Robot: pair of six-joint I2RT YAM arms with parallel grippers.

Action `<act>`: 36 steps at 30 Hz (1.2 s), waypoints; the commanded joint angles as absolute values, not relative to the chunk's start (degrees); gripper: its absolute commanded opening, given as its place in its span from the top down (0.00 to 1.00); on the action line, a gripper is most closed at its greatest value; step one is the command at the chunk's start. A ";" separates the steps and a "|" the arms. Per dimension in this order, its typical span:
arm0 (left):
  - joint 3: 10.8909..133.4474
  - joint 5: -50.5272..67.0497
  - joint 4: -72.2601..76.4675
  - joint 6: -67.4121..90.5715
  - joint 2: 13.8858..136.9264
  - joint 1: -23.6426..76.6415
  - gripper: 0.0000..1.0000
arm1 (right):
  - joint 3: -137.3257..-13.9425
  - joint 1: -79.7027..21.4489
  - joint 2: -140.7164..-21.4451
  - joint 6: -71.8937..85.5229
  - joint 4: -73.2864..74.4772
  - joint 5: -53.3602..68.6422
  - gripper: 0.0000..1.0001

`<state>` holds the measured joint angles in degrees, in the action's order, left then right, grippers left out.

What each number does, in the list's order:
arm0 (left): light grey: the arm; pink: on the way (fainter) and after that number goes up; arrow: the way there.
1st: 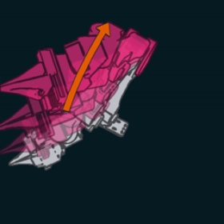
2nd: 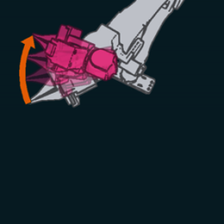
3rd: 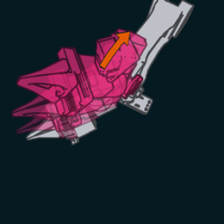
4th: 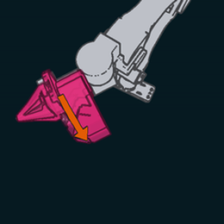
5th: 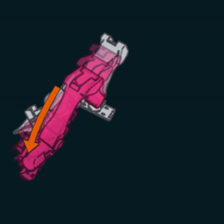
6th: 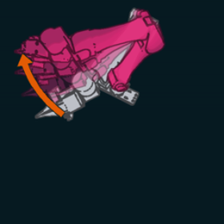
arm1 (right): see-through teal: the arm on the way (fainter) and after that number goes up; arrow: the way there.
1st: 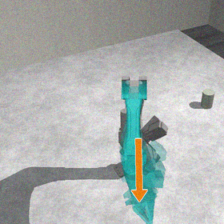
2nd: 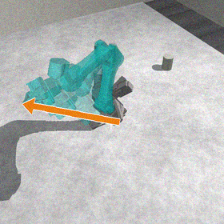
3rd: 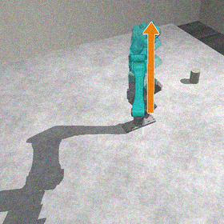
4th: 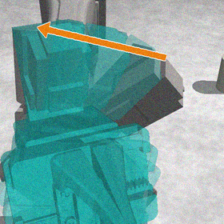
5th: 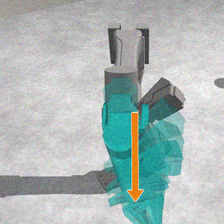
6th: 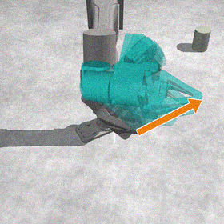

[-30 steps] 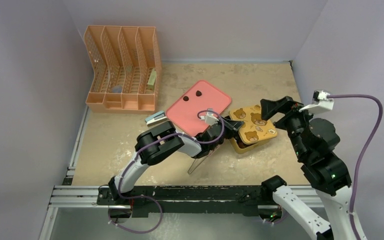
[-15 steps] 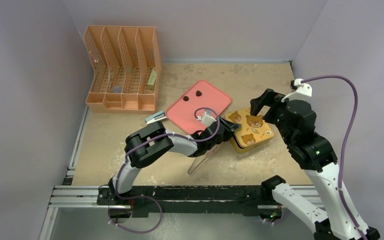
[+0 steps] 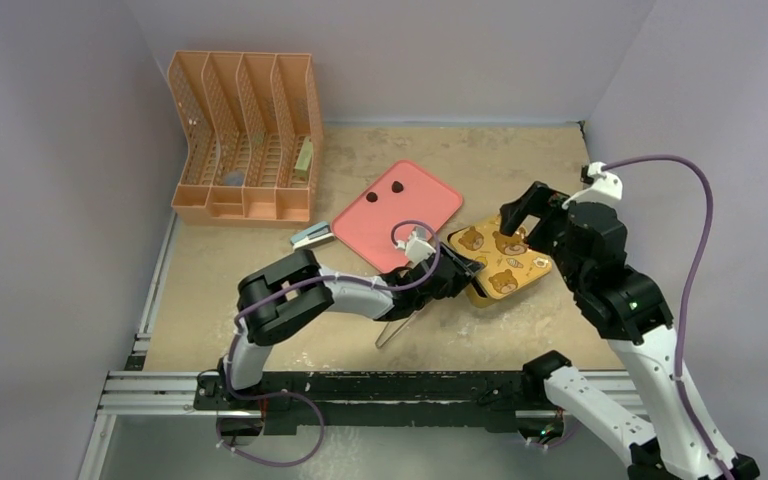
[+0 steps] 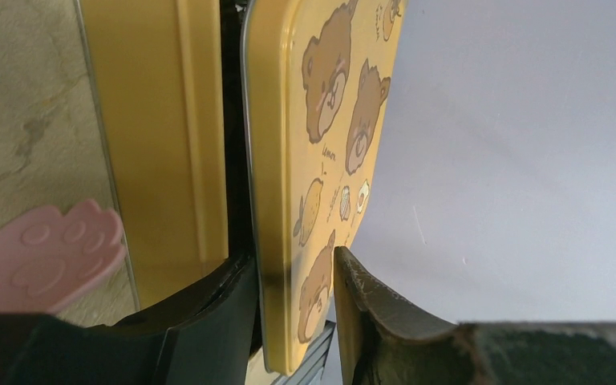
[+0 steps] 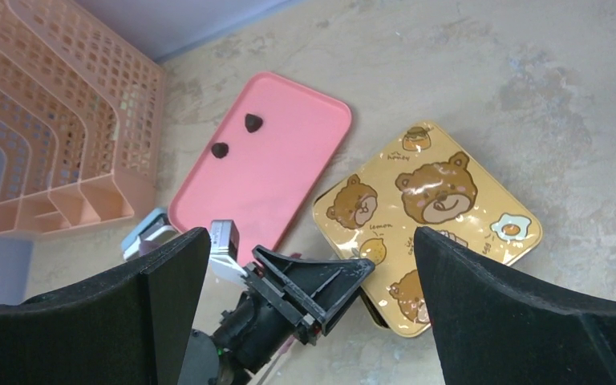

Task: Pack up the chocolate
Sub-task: Close the box lid on the packing box.

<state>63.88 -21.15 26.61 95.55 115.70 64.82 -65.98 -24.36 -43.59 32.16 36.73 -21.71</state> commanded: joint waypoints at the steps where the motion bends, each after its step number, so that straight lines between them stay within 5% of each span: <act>1: 62.24 -22.50 24.39 97.15 111.89 65.89 0.61 | -65.12 -24.43 -45.89 34.03 38.04 -24.69 0.01; 15: 55.68 -32.21 20.18 84.05 98.55 67.54 0.50 | -60.31 -24.39 -53.88 35.71 34.18 -27.72 0.01; 18: 55.64 -35.93 18.93 77.36 96.31 67.50 0.39 | -60.93 -23.65 -57.15 34.70 32.70 -30.09 0.01; 25: 62.44 -41.99 7.13 58.02 93.05 66.69 0.33 | -57.41 -15.21 -60.47 30.56 26.11 -26.42 0.01; 36: 64.23 -17.86 13.22 54.14 100.34 55.95 0.32 | -51.86 4.87 -70.14 29.28 16.04 -8.42 0.01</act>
<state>61.23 -28.93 9.82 57.60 97.25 60.01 -53.43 -0.60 -68.05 31.62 23.49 -16.64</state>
